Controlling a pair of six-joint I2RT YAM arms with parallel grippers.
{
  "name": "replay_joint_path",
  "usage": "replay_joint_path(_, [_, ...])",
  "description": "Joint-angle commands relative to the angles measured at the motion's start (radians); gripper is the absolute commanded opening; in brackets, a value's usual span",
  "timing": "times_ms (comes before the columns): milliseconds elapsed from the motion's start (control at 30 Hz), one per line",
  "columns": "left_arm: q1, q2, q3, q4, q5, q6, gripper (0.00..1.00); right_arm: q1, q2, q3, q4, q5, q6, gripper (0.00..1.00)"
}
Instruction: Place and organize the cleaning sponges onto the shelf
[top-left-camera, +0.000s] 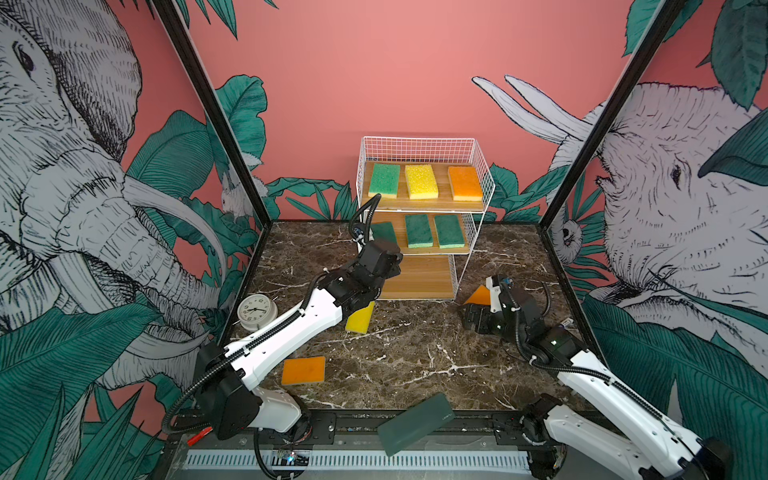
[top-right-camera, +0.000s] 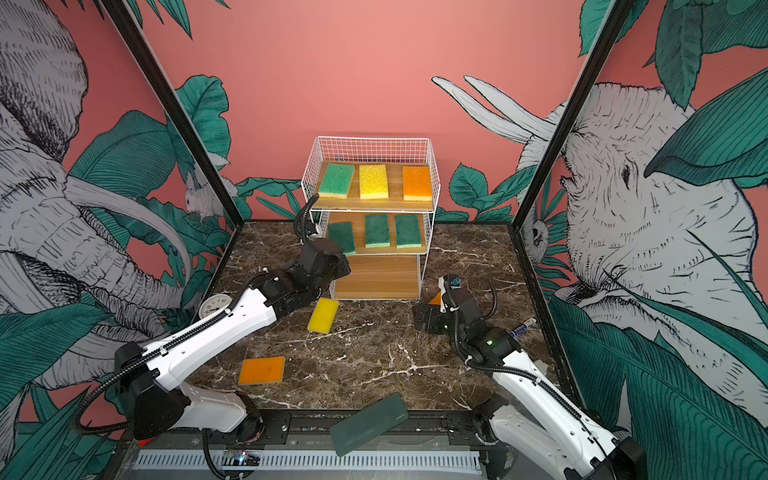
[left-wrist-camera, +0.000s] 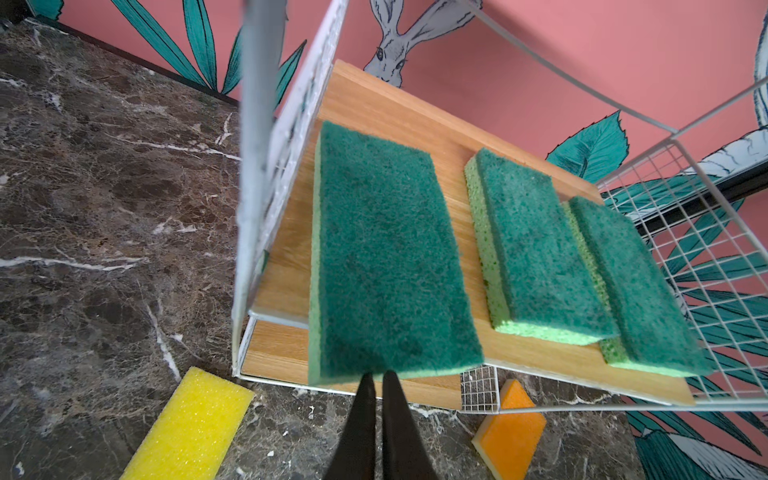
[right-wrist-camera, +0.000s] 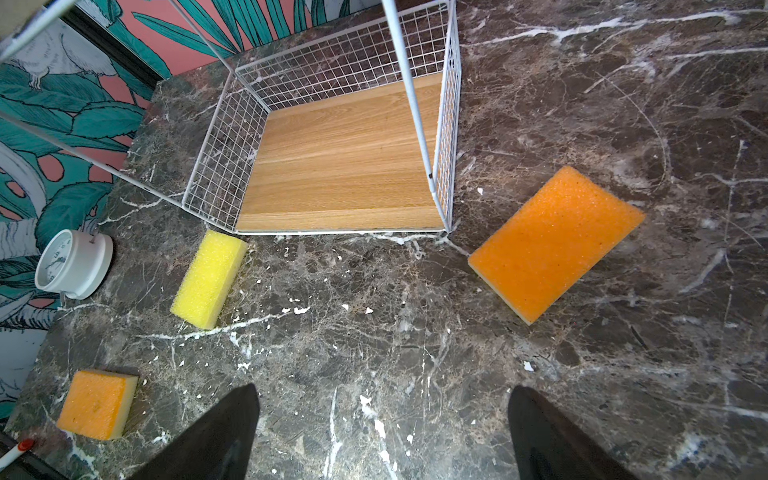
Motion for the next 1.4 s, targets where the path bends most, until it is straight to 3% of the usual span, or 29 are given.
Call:
replay_joint_path(0, [0.015, -0.006, -0.004, 0.009, -0.023, -0.017, 0.09, -0.004, 0.002, 0.013, 0.036, -0.002, 0.000, 0.96])
replay_joint_path(767, [0.032, 0.069, 0.060, 0.030, -0.032, 0.044, 0.09, -0.004, 0.033, 0.007, 0.042, 0.011, -0.017, 0.96])
replay_joint_path(1367, [0.031, 0.044, 0.016, 0.106, -0.019, 0.038, 0.08, -0.003, 0.055, 0.005, 0.048, 0.014, -0.019, 0.97])
